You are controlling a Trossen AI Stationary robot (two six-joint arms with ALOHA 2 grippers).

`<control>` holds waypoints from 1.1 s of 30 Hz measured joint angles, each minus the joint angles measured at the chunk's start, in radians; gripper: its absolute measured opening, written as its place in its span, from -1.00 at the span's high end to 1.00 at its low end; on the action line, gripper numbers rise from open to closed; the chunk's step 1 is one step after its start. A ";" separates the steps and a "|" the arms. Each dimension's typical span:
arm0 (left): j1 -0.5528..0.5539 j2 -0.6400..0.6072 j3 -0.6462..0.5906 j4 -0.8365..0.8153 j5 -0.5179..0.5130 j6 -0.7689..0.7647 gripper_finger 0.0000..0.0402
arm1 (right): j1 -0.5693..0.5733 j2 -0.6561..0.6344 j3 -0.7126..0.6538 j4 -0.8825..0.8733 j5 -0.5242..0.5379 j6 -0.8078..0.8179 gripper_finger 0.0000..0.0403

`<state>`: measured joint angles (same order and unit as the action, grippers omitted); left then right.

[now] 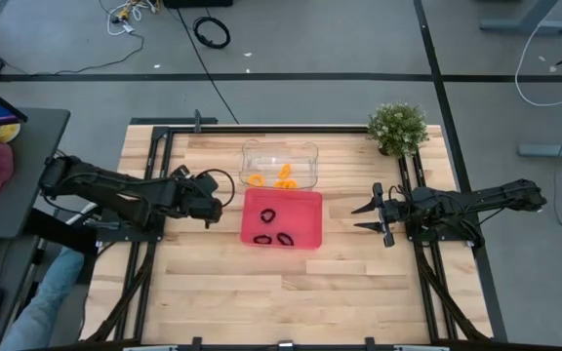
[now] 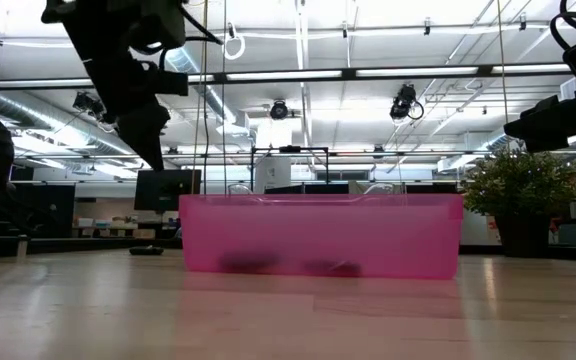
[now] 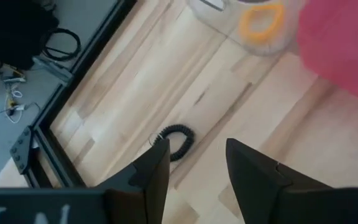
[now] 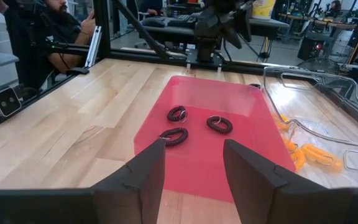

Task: Sort spring keychains
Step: Put the black spring keychain into the red bin

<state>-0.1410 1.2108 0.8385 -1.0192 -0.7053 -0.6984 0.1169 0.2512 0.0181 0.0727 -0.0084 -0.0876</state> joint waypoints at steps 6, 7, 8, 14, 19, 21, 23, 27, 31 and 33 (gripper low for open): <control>0.089 0.000 -0.096 0.035 -0.016 0.045 0.25 | 0.000 0.000 0.000 0.000 0.000 0.000 0.17; 0.116 0.000 -0.112 0.046 -0.003 0.054 0.26 | 0.000 0.000 0.000 0.000 0.000 0.000 0.17; 0.141 0.000 -0.129 0.067 0.011 0.066 0.26 | 0.000 0.000 0.000 0.000 0.000 0.000 0.17; 0.273 0.000 -0.216 0.296 0.134 0.212 0.26 | 0.000 0.000 0.000 0.000 0.000 0.000 0.17; 0.365 0.000 -0.261 0.386 0.170 0.270 0.26 | 0.000 0.000 0.000 0.000 0.000 0.000 0.17; 0.396 0.000 -0.277 0.395 0.181 0.273 0.26 | 0.000 0.000 0.000 0.000 0.000 0.000 0.17; 0.426 0.000 -0.305 0.448 0.193 0.293 0.26 | 0.000 0.000 0.000 0.000 0.000 0.000 0.17; 0.491 0.009 -0.398 0.670 0.249 0.375 0.26 | 0.000 0.000 0.000 0.000 0.000 0.000 0.17; 0.576 0.058 -0.450 0.790 0.317 0.422 0.26 | 0.000 0.000 0.000 0.000 0.000 0.000 0.17; 0.608 0.096 -0.452 0.799 0.322 0.422 0.26 | 0.000 0.000 0.000 0.000 0.000 0.000 0.17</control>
<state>0.4670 1.3067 0.3867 -0.2206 -0.3830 -0.2766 0.1169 0.2512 0.0181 0.0731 -0.0083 -0.0875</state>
